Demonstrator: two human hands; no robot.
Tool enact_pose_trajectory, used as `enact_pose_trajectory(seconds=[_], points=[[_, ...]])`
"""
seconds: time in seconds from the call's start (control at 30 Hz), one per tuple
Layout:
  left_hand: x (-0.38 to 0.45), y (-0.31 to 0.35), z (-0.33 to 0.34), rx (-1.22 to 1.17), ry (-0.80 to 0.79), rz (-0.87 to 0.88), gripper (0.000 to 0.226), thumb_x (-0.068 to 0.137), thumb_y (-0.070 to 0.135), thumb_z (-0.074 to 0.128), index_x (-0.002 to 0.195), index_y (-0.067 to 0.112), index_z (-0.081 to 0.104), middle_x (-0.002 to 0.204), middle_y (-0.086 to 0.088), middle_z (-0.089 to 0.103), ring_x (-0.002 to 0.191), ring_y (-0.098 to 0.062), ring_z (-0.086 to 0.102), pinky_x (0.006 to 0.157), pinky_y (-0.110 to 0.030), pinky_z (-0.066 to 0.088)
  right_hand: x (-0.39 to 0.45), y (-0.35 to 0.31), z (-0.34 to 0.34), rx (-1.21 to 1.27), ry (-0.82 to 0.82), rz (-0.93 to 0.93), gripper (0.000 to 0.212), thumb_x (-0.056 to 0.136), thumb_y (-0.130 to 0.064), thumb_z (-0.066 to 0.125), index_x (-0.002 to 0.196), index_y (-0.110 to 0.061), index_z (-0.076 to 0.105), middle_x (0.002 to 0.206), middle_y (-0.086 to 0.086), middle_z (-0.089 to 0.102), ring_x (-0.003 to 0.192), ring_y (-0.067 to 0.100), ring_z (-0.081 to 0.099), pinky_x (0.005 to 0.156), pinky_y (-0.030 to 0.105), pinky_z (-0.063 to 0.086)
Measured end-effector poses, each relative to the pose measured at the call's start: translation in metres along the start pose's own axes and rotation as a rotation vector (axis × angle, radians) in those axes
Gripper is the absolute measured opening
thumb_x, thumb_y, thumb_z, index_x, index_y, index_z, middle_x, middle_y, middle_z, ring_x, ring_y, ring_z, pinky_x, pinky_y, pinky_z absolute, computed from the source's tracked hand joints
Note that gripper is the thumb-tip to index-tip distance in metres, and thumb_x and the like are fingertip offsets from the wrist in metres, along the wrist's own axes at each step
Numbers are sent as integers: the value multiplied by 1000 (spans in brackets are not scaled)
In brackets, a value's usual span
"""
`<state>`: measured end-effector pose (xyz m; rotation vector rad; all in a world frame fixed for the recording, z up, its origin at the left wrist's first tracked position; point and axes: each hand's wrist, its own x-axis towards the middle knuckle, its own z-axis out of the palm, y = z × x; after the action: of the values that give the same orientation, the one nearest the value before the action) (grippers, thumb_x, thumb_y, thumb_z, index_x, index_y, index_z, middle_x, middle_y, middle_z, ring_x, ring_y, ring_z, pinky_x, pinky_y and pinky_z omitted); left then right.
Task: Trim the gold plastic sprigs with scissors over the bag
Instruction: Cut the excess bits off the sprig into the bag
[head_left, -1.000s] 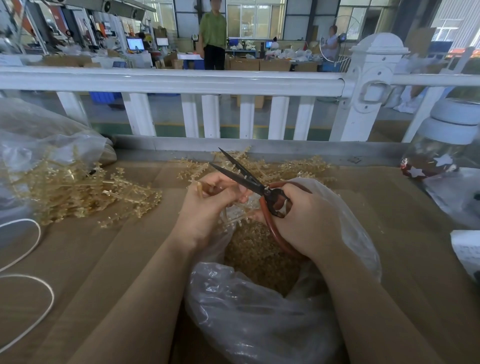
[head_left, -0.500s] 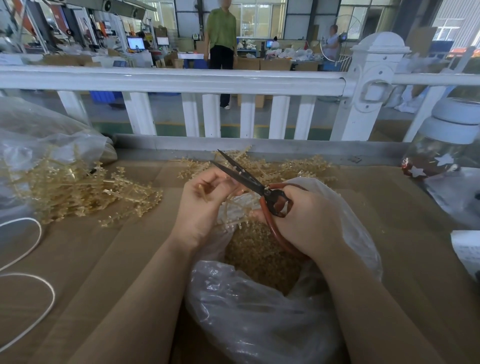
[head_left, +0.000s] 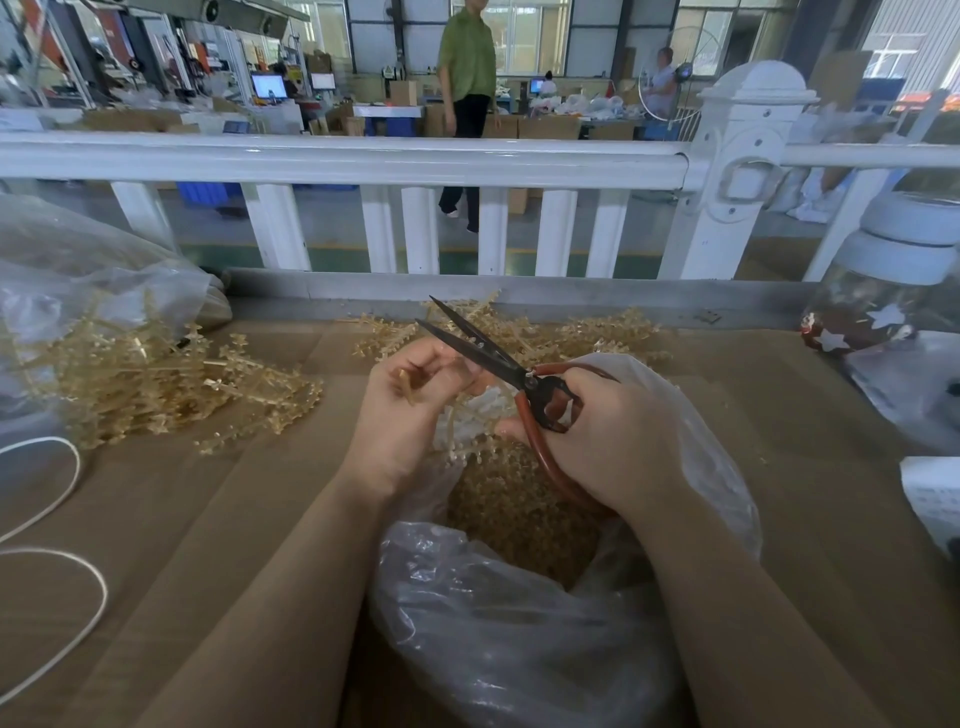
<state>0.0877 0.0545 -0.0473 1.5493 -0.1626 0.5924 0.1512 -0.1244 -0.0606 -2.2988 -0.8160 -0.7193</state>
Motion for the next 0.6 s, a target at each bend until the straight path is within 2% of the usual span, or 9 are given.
enact_pose_trajectory(seconds=[0.1, 0.2, 0.27, 0.33, 0.4, 0.47, 0.6], points=[[0, -1, 1, -78, 38, -11, 14, 89, 10, 65, 98, 0, 67, 88, -12, 70, 83, -23, 66, 83, -34, 53, 0, 2, 1, -21, -4, 6, 69, 74, -90, 43, 84, -27, 70, 72, -15, 67, 63, 2, 56, 63, 17, 51], [0, -1, 1, -89, 77, -37, 19, 88, 18, 62, 100, 4, 66, 88, -15, 67, 83, -29, 63, 91, -49, 50, 0, 2, 2, -38, -7, 11, 67, 74, -90, 44, 84, -28, 69, 71, -16, 65, 61, 0, 55, 61, 19, 52], [0, -2, 0, -56, 80, -26, 14, 90, 21, 62, 98, 11, 68, 85, -11, 68, 82, -27, 63, 88, -45, 52, 0, 1, 2, -40, 0, 10, 74, 72, -94, 38, 84, -28, 68, 71, -16, 65, 60, 0, 55, 59, 19, 52], [0, -2, -1, -34, 81, -12, 13, 90, 20, 62, 98, 12, 69, 83, -9, 70, 80, -22, 65, 82, -34, 53, 0, 0, 1, -46, 10, 8, 73, 73, -93, 39, 86, -27, 68, 72, -18, 64, 61, -1, 54, 58, 14, 48], [1, -4, -2, -29, 91, 0, 15, 91, 17, 62, 100, 7, 69, 87, -14, 70, 82, -20, 67, 80, -29, 53, -1, -1, 0, -49, 12, 19, 67, 74, -89, 44, 87, -28, 68, 72, -23, 57, 62, -3, 48, 57, 7, 37], [1, -4, -1, -32, 92, 11, 13, 94, 8, 61, 102, 1, 67, 85, -11, 71, 81, -17, 67, 77, -26, 53, -1, -2, -1, -50, 13, 29, 64, 73, -88, 46, 86, -29, 65, 70, -26, 48, 61, -4, 43, 56, 4, 30], [-1, -4, 2, -95, 51, 10, 10, 94, -4, 56, 99, -6, 64, 76, 0, 70, 72, -8, 67, 63, -18, 53, -1, -3, 0, -39, 15, 15, 67, 70, -92, 41, 85, -30, 63, 68, -25, 46, 57, -7, 40, 56, 4, 28]])
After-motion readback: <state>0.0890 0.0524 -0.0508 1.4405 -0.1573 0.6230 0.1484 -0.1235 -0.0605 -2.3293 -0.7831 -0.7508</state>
